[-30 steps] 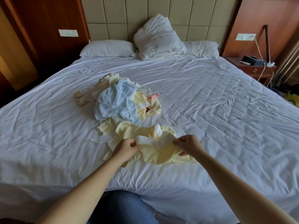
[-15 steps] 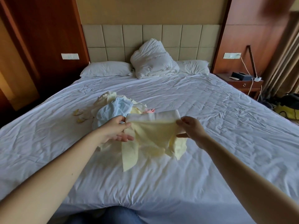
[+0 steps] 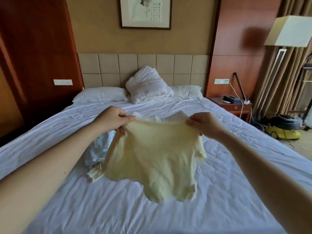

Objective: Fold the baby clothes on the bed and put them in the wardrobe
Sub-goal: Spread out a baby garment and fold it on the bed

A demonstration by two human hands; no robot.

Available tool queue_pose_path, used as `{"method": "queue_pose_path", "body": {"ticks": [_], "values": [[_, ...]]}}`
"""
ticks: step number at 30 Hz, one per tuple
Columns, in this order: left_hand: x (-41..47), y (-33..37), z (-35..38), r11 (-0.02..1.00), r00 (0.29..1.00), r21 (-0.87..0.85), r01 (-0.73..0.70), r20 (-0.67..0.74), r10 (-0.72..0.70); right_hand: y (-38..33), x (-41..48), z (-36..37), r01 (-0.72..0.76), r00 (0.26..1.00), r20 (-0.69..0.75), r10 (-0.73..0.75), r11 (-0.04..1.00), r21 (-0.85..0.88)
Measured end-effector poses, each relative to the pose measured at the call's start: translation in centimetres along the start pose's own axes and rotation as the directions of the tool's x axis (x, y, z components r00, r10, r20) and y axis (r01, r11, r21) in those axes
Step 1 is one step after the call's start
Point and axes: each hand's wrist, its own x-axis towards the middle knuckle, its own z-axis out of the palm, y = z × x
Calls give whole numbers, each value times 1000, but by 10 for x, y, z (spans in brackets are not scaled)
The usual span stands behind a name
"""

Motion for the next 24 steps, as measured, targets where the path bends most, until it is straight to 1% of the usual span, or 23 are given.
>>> {"method": "queue_pose_path", "body": {"ticks": [2,4,6,9,11,13,16,19,20,22,24], "values": [[6,-4,10,978,998,200,-51,-21,56,10,1,-1,-11,1000,14,12,998,-56],[13,-9,25,925,995,374,-63,-48,88,21,1,4,-15,1000,5,16,994,-106],[23,-17,41,891,992,447,-74,-54,110,35,4,10,-10,1000,-3,10,990,-142],[43,-29,58,904,991,416,-95,-47,125,53,15,17,16,999,-24,-21,983,-184],[60,-34,64,918,987,387,-89,-87,132,64,30,20,23,998,-60,-35,981,-191],[80,-39,67,909,973,403,-107,-146,179,72,49,22,16,994,-101,-35,983,-182],[108,-36,66,878,924,449,-167,-239,298,73,78,21,-10,980,-195,-24,985,-173],[126,-35,60,879,846,427,-214,-369,386,72,97,21,-18,958,-287,-28,988,-156],[128,-38,61,875,830,423,-238,-380,409,73,98,22,-15,953,-302,-32,988,-153],[124,-50,65,856,819,439,-273,-361,446,78,94,28,-8,953,-300,-34,991,-137],[109,-71,79,853,840,434,-290,-311,444,91,80,41,-8,969,-246,-23,992,-125]]}}
